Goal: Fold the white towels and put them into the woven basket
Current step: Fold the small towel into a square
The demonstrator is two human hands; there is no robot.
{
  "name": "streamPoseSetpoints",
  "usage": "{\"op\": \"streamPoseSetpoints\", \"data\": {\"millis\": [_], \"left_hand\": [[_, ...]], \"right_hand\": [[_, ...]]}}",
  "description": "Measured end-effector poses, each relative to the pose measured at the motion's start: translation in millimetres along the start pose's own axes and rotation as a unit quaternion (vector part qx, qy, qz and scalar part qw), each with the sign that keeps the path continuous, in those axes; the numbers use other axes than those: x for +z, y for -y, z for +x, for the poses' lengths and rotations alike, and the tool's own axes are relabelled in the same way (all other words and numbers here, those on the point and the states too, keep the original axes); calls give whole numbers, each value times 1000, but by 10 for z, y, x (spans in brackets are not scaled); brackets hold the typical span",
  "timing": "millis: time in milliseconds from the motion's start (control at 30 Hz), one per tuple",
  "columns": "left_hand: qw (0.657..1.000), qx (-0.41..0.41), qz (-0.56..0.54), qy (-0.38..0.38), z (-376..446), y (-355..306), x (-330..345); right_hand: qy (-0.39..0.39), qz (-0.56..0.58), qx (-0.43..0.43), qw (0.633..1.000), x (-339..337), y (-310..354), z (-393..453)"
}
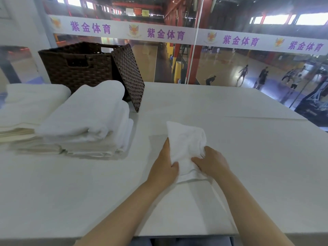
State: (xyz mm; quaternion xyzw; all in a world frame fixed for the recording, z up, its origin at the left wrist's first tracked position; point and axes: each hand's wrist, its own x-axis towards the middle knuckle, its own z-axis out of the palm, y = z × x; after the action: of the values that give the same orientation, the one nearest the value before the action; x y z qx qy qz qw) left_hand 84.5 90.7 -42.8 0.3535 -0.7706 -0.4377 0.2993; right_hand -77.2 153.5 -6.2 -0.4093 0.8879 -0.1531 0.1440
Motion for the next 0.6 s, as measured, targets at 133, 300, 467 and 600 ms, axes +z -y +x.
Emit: {"op": "streamPoseSetpoints", "data": {"millis": [133, 300, 467, 600], "left_hand": [[996, 10, 86, 4, -6, -56, -101], [988, 47, 146, 16, -9, -133, -603], [973, 84, 193, -90, -7, -390, -1293], [956, 71, 214, -189, -20, -585, -1889]], "right_hand": [[-11, 32, -20, 999, 57, 88, -118], [12, 127, -45, 991, 39, 304, -208], [-56, 217, -137, 965, -228, 964, -330], [-104, 284, -262, 917, -473, 1539, -442]]}}
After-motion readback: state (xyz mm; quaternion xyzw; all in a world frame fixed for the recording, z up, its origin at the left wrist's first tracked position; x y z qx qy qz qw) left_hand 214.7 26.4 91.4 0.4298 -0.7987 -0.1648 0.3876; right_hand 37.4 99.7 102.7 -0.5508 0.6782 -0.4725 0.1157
